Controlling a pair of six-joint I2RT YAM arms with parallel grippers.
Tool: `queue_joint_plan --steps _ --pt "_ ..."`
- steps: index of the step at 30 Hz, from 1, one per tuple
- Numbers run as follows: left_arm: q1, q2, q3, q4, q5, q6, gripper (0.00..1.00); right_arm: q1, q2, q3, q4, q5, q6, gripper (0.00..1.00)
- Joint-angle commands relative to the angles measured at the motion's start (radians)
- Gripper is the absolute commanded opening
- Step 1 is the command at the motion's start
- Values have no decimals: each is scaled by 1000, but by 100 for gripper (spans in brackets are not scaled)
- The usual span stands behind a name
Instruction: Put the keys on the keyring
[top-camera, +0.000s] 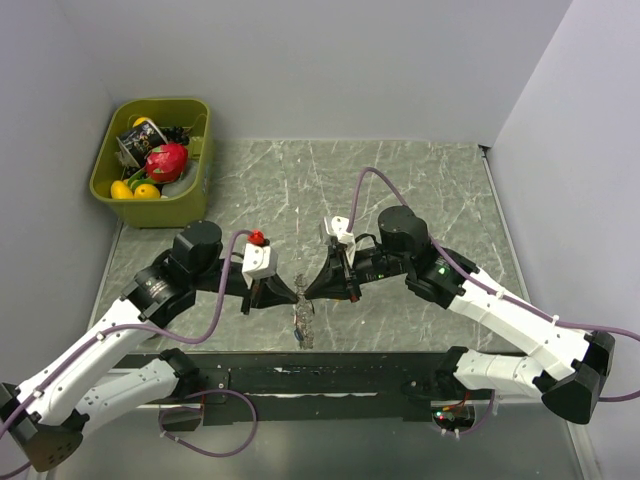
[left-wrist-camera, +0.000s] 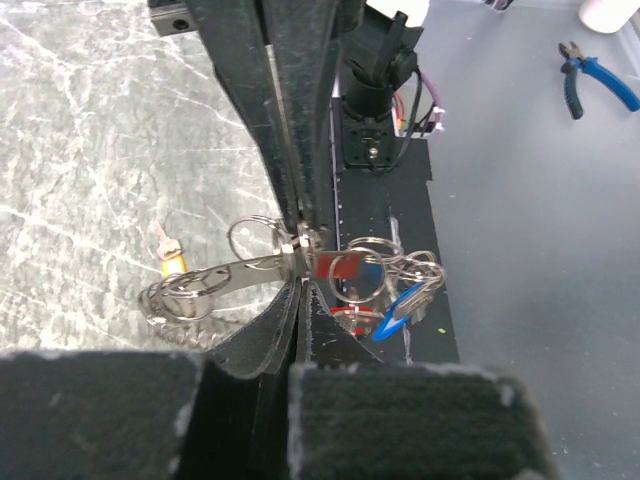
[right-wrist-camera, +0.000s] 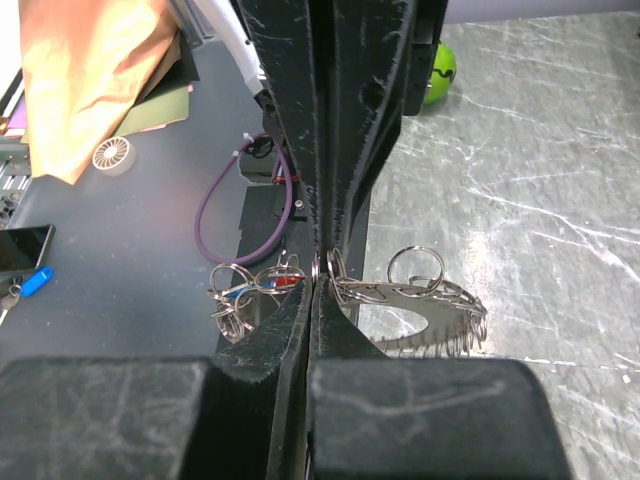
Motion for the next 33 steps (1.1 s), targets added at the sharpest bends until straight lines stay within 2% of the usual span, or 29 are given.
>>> queue_joint_plan --steps 1,2,3,13,17,22,29,33 --pt "-1 -1 10 63 -17 19 10 -7 -32 4 51 -23 -14 0" --pt "-3 -12 7 78 -19 8 16 -7 -29 4 51 -22 -14 0" --pt "-3 -15 0 94 -20 0 18 -7 -28 4 50 -22 -14 0" --pt "-3 -20 1 160 -6 -41 26 -7 -20 6 59 -11 -9 0" --pt "-1 -18 6 164 -22 -47 38 -7 -15 9 56 -20 -9 0" --pt "-3 -37 6 160 0 -31 38 -5 -18 4 62 -17 -9 0" --pt "-3 -64 44 66 -94 9 41 -7 -20 6 62 -19 -9 0" --pt "-3 -103 52 68 -104 8 42 -8 -18 7 61 -22 -9 0"
